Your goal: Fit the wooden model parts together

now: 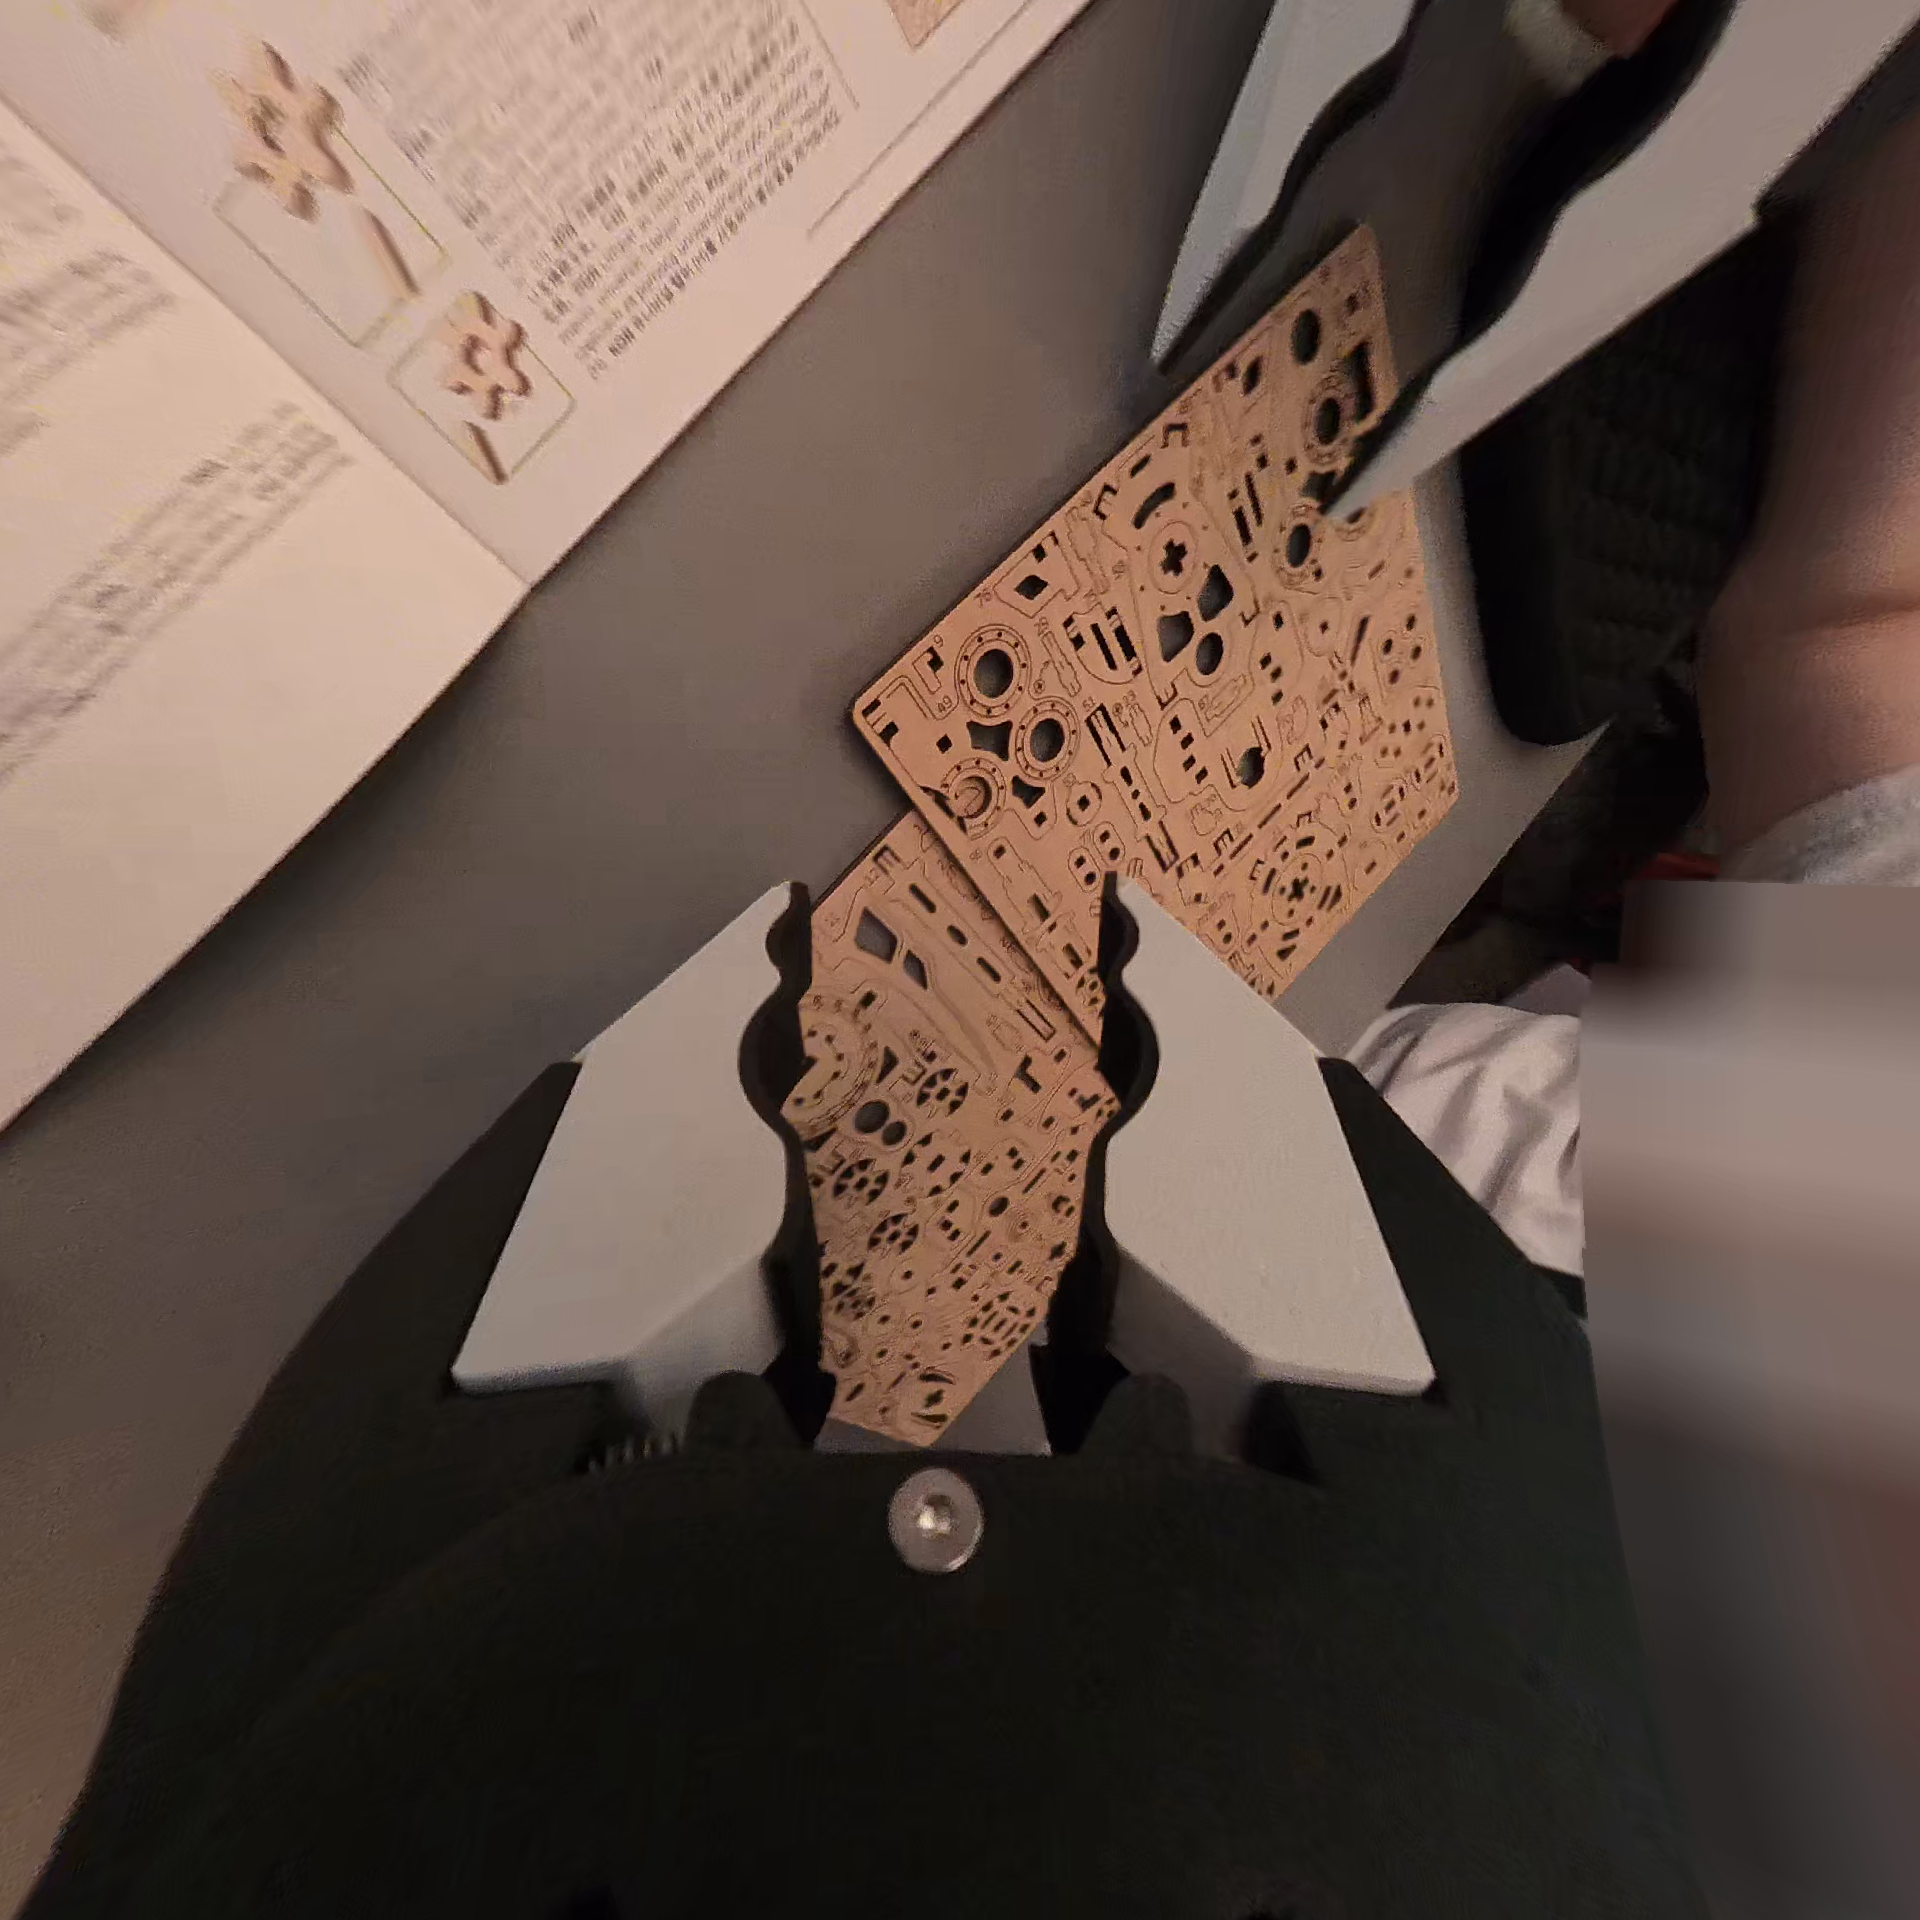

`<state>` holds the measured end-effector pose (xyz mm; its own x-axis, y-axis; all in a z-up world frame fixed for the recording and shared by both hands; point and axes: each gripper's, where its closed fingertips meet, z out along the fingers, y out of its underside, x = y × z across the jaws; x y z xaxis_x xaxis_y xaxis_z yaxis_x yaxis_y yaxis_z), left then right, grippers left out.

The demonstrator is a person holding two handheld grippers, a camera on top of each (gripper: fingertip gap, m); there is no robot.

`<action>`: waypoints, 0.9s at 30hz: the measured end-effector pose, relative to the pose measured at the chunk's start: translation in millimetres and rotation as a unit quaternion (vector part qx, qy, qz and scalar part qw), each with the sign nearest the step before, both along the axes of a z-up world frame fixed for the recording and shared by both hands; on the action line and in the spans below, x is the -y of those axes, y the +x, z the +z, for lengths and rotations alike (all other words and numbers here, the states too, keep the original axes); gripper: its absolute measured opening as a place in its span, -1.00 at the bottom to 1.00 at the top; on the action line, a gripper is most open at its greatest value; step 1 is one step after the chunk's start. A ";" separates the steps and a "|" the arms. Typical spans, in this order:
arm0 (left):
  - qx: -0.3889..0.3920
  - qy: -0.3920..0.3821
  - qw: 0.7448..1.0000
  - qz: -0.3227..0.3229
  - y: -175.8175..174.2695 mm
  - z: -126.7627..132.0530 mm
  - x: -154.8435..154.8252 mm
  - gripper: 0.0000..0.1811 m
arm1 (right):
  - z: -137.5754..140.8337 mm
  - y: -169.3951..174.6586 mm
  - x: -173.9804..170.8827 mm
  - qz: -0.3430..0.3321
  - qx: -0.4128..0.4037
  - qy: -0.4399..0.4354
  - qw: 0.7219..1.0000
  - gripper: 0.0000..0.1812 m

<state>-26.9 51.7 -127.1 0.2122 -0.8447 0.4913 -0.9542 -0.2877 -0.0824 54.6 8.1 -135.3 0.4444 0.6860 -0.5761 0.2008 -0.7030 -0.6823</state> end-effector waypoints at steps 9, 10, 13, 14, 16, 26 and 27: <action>0.362 0.184 0.914 0.002 -57.4 152.4 -112.1 -0.48 | 58.7 12.7 -26.0 -0.078 0.043 0.231 0.969 -0.52; 0.398 0.220 0.890 0.012 -76.4 171.4 -134.5 -0.54 | 64.3 13.8 -27.6 -0.083 0.059 0.257 0.961 -0.51; 0.430 0.299 0.849 0.063 -142.1 199.3 -205.3 -0.46 | 76.7 18.6 -37.6 -0.102 0.092 0.296 0.945 -0.51; 0.426 0.304 0.849 0.068 -161.9 199.6 -223.5 -0.42 | 79.9 19.1 -41.1 -0.108 0.095 0.294 0.945 -0.51; 0.392 0.290 0.870 0.070 -195.6 187.6 -255.0 -0.25 | 87.7 16.9 -46.5 -0.116 0.096 0.291 0.945 -0.51; 0.112 0.100 0.978 -0.145 -281.4 63.3 -282.2 -0.20 | 123.4 -12.6 -45.8 -0.153 0.078 0.284 0.943 -0.48; 0.096 0.093 0.978 -0.162 -282.8 54.1 -282.9 -0.18 | 127.6 -13.4 -45.3 -0.164 0.072 0.287 0.941 -0.48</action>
<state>-309.7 334.6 -73.0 -0.1615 -0.9309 0.3276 -0.9546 0.0632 -0.2911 41.2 53.4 -7.7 0.7309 0.6789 -0.0702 0.1566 -0.2669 -0.9509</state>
